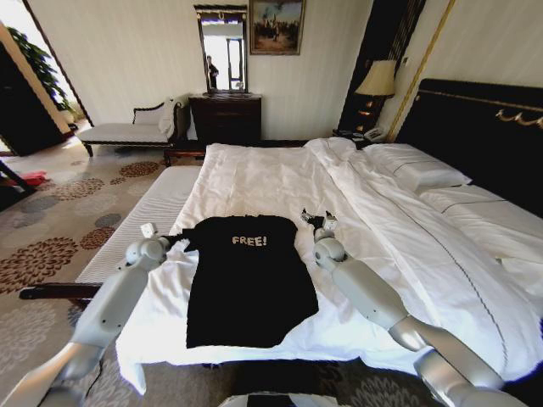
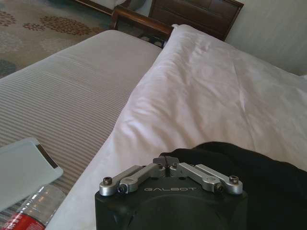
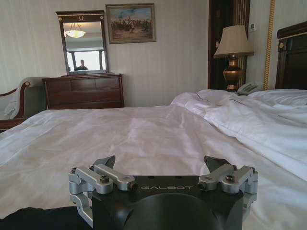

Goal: Fold the clothes on the bed.

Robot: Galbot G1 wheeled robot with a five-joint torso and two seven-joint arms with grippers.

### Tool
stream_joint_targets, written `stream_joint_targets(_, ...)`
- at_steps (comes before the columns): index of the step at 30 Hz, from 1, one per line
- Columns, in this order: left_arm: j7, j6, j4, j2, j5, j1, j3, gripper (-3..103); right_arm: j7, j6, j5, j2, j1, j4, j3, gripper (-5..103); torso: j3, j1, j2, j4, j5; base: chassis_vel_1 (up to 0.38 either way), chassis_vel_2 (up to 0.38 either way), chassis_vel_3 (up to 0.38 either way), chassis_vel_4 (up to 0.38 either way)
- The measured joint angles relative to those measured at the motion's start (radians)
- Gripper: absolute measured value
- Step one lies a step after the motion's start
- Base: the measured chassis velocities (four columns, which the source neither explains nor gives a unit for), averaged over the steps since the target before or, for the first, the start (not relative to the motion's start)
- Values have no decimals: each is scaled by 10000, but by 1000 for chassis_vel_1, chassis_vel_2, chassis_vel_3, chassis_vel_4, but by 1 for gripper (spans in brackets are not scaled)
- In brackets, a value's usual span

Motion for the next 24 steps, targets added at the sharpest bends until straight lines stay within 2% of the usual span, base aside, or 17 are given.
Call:
stream_joint_targets(6, 30, -29, 291, 24, -114, -92, -233, 0, -14, 7, -71, 191, 58, -82, -150, 100, 0, 0, 0, -3, 0, 0, 0, 0, 0)
stream_joint_targets(13, 175, -449, 1102, -347, 372, -147, -256, 0, -2, 8, -99, 233, 72, -86, -301, 100, 0, 0, -1, -5, -2, 0, 0, 0, 0)
stream_joint_targets(14, 110, -474, 1239, -379, 414, -107, -365, 6, 2, 8, -97, 188, 72, -79, -313, 100, 0, 0, 0, -5, 0, 0, 0, 0, 0)
stream_joint_targets(17, 75, -476, 1324, -343, 440, -34, -499, 11, 4, 5, -66, 115, 69, -39, -305, 100, 1, 1, -1, -4, 0, 0, 0, 0, 0)
stream_joint_targets(19, -24, -476, 1375, -180, 379, 39, -731, 22, 1, -21, 18, 5, 40, -10, -250, 100, 1, 1, 0, -4, -1, 0, 0, 0, 0)
stream_joint_targets(20, -58, -476, 1378, -99, 320, 60, -820, 22, -3, -32, 37, -20, 27, -10, -230, 100, 1, 1, 0, -3, 1, 0, 0, 0, 0)
stream_joint_targets(22, -201, -446, 1257, 274, -18, 238, -1214, 32, -56, -87, 188, -40, 8, -35, -141, 100, 0, 0, 0, -4, 0, 0, 0, 0, 0)
stream_joint_targets(23, -201, -446, 1257, 274, -18, 238, -1214, 32, -56, -87, 188, -40, 8, -35, -141, 100, 0, 0, 0, -4, 0, 0, 0, 0, 0)
stream_joint_targets(24, -277, -416, 1083, 446, -198, 377, -1436, 38, -62, -180, 387, -12, 13, -48, -105, 100, 1, 0, 0, -5, -1, 0, 0, 0, 0)
